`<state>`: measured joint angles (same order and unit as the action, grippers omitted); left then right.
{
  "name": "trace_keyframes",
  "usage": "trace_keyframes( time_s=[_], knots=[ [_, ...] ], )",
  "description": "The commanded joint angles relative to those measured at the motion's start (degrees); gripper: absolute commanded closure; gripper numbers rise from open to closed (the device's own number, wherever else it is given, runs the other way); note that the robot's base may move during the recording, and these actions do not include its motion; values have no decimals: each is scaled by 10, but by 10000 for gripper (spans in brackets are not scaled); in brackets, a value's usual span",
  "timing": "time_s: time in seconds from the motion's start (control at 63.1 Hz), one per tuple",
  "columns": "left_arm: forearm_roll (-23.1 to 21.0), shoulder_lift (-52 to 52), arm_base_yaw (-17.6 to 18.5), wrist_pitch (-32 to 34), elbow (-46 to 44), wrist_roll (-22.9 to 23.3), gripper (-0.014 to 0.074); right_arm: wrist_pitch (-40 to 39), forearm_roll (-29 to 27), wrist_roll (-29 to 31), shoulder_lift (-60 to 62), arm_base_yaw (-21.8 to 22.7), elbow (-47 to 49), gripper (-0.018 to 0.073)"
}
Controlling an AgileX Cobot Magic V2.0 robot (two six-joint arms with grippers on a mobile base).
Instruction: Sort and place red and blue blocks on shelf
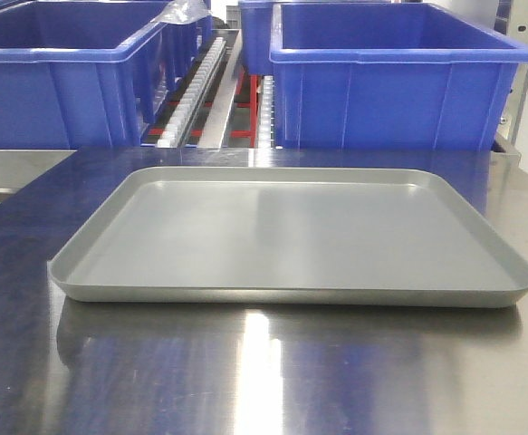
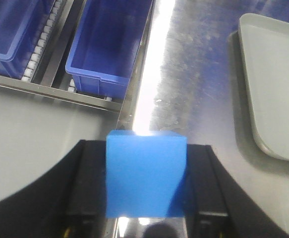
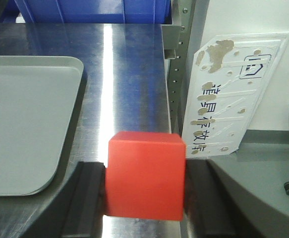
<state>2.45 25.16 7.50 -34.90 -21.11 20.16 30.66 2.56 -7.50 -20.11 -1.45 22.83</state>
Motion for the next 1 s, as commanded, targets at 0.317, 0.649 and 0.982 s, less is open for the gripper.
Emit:
trace_keyframes(
  time_s=[0.317,0.649,0.982],
  knots=[
    [4,2,0,48,-16,4,471,-46,7,1,-3,3,17,499],
    [5,2,0,49,-16,4,471,-46,7,1,-3,3,17,499],
    [5,2,0,49,-16,4,471,-46,7,1,-3,3,17,499]
  ],
)
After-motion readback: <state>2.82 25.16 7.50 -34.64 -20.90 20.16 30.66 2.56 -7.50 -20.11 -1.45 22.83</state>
